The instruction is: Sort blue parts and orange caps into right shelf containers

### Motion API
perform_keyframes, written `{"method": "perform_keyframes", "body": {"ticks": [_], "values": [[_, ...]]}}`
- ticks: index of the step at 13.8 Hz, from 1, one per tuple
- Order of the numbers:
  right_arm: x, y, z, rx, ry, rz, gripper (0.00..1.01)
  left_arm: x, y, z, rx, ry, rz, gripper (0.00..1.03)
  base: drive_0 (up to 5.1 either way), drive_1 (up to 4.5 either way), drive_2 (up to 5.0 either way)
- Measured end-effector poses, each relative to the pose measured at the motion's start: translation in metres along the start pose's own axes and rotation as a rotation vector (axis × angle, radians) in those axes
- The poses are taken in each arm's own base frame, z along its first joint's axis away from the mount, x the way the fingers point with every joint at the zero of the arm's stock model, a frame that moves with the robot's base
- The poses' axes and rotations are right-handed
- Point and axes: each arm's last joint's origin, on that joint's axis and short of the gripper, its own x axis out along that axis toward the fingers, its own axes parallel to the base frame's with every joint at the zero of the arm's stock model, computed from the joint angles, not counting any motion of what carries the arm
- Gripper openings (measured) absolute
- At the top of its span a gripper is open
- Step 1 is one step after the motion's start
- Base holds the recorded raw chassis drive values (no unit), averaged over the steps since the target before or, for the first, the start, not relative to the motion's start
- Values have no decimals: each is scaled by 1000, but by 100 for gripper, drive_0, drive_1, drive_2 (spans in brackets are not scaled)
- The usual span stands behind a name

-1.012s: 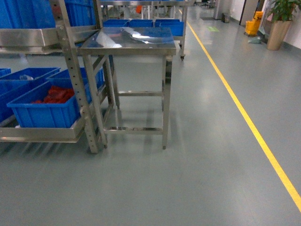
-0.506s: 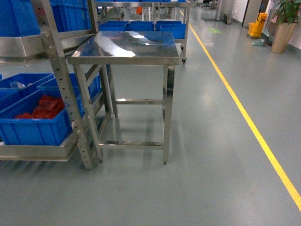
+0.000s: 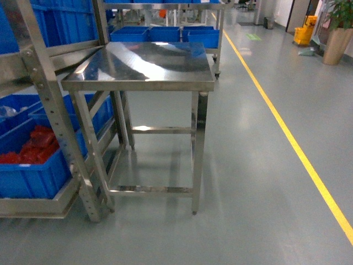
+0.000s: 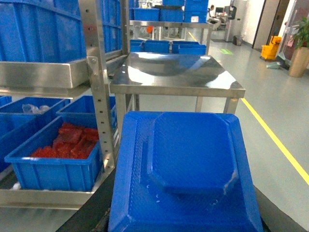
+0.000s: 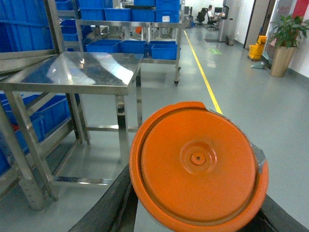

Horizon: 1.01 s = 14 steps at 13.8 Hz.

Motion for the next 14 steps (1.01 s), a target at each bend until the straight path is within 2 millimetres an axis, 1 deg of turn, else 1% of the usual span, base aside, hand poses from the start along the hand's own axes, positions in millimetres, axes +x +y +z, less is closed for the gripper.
{"method": "perform_keyframes", "body": {"ticks": [3,11,14], "values": [[0,0,0,0,1,0,44,0,0,0,0,-2,0,43,-6,414,-425],[0,0,0,0,-1,-1,44,0,0,0,0,0,0,43,0,0,0],[0,0,0,0,0,-1,44,0,0,0,0,0,0,43,-490,255,255]]}}
